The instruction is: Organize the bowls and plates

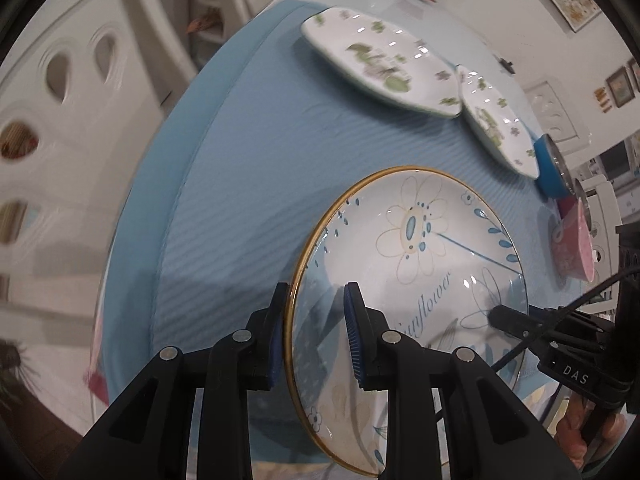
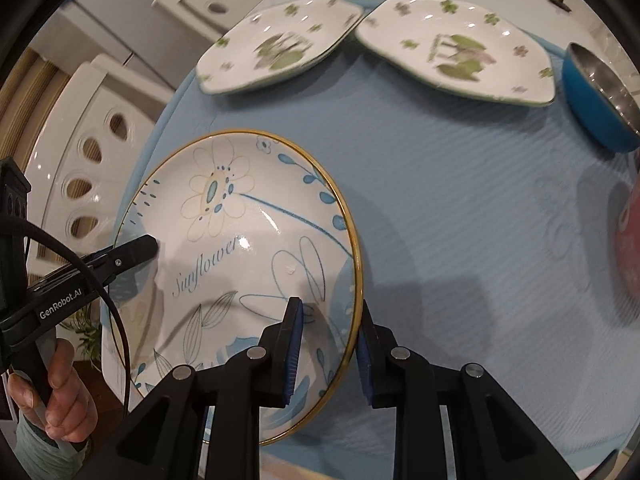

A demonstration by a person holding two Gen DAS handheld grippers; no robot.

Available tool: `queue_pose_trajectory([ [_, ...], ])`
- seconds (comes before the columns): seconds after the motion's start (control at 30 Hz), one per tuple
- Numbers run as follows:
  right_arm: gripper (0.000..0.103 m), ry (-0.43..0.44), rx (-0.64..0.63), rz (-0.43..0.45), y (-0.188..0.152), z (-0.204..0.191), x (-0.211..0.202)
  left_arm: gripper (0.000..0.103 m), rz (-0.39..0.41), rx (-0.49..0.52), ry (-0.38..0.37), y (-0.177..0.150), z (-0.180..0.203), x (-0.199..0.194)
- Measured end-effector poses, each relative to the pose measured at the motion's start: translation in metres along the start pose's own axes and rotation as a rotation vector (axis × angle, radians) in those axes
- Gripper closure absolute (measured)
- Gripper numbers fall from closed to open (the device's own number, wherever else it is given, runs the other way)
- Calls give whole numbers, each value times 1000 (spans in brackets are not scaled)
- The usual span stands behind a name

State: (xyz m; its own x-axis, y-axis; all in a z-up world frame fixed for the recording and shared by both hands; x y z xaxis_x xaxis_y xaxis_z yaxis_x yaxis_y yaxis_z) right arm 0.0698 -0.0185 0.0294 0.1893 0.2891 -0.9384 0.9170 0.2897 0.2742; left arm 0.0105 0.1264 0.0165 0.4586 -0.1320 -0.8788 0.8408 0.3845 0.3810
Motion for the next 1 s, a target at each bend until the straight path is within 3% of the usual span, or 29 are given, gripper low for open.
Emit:
queue_pose_trajectory([
  [0.17,79,-32,-7,-8,-11,-5,12,79,4,-13,-10,-9,-8,8],
  [0.33,79,-62,12,35,-12,-6,6,79,27,45,14,-11,-6,-1],
  [0.57,79,-139,46,169,-21,0,-64,79,157,86,52,0,-16,-51],
  [0.9,78,-121,31,453,-23,-42,-193,78,426,116,-82,22,18,-162],
  [1.0,74,-87,26,523,-26,-50,-222,71,500,127,-110,26,35,-192],
])
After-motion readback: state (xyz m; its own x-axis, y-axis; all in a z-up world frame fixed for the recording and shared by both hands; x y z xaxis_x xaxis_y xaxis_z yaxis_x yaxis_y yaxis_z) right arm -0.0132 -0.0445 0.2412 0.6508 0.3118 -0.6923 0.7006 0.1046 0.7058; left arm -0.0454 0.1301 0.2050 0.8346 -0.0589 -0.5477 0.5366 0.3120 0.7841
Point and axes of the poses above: each gripper's, at about its wrist camera, not at the fingertips, and x roughly the way its jaws point, z to its right, y to its top, the point moved 2 cm from there along x, roughly the way its jaws point, and after that the axes turned 8 degrees about z, right-handed, at the moved point
